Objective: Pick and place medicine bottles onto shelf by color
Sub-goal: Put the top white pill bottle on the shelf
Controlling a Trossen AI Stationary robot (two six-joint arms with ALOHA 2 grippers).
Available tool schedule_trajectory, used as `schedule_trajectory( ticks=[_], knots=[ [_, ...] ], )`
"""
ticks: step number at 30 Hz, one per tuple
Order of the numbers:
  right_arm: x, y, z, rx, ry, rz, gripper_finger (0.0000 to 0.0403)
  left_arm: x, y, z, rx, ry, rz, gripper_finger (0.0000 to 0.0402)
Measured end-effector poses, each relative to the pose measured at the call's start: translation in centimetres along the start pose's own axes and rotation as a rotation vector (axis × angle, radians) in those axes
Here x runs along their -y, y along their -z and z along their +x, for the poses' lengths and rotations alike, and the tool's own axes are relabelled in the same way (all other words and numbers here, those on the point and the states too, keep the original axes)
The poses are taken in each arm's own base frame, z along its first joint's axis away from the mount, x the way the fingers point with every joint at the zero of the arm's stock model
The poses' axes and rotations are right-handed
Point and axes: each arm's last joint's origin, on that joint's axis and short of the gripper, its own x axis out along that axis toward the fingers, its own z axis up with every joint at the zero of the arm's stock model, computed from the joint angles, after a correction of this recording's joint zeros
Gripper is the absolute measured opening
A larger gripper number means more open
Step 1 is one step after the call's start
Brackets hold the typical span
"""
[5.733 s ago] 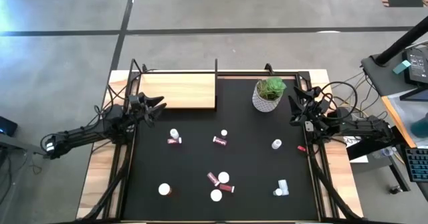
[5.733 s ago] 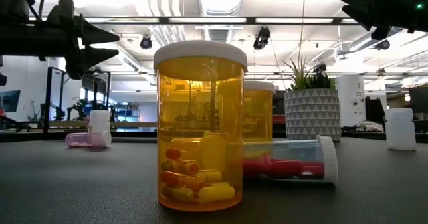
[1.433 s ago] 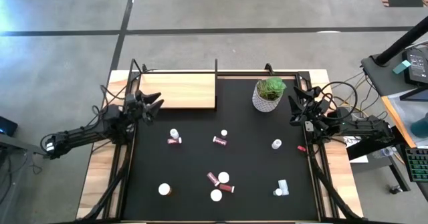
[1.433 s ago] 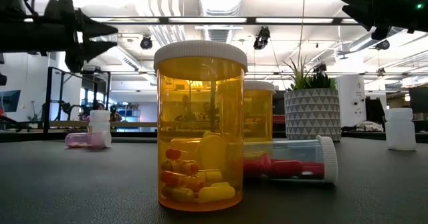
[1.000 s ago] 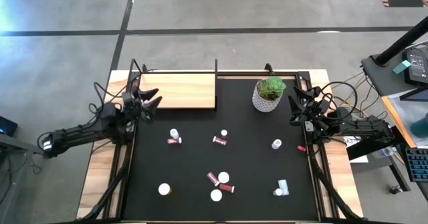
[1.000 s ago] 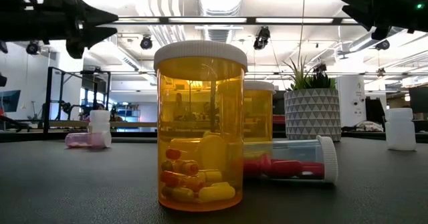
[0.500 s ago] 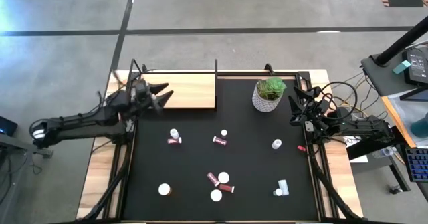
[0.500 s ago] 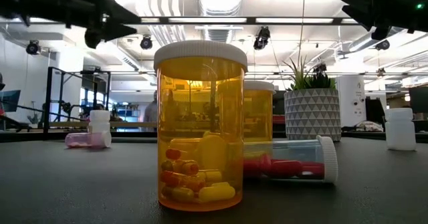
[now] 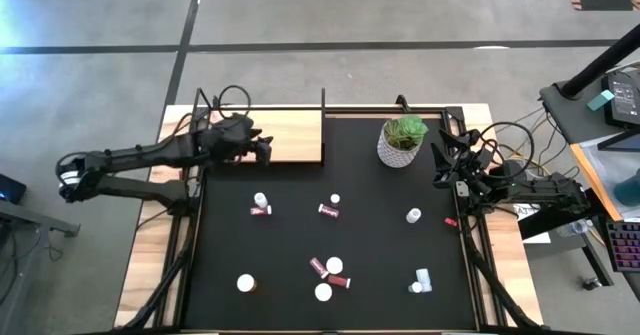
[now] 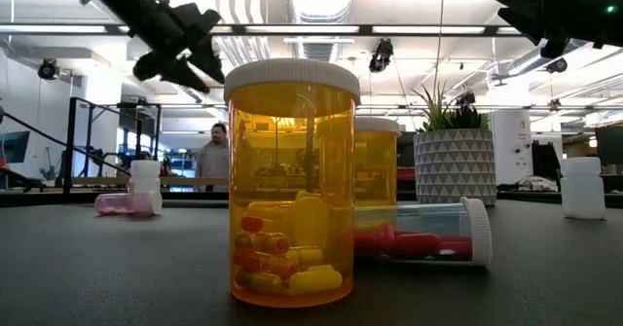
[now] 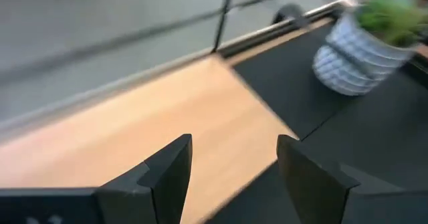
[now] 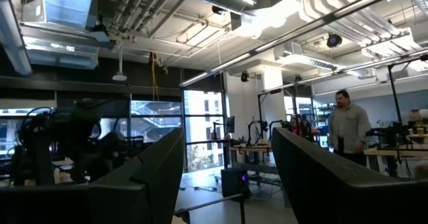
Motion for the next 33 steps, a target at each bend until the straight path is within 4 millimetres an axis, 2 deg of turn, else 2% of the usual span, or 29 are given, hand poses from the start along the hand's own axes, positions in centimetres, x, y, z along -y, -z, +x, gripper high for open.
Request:
schedule_trajectory(
  ticks=[6, 11, 15, 22, 26, 33],
  knots=[
    [0.0, 0.0, 0.0, 0.000, 0.000, 0.000, 0.0215, 0.2, -0.2, 0.2, -0.198, -0.207, -0.291, 0.0203],
    [0.0, 0.0, 0.0, 0.000, 0.000, 0.000, 0.0215, 0.2, 0.1, 0.7, -0.306, -0.353, -0.358, 0.0203],
    [0.0, 0.0, 0.0, 0.000, 0.000, 0.000, 0.0215, -0.3, 0.4, 1.3, -0.355, -0.399, -0.412, 0.0203],
    [0.0, 0.0, 0.0, 0.000, 0.000, 0.000, 0.0215, -1.8, 0.2, 2.4, -0.430, -0.451, -0.666, 0.0203],
    [0.0, 0.0, 0.0, 0.000, 0.000, 0.000, 0.0215, -2.1, 0.5, 2.2, -0.559, -0.444, -0.801, 0.0203],
    [0.0, 0.0, 0.0, 0.000, 0.000, 0.000, 0.0215, -2.2, 1.3, 1.5, -0.716, -0.545, -1.063, 0.0203]
  ],
)
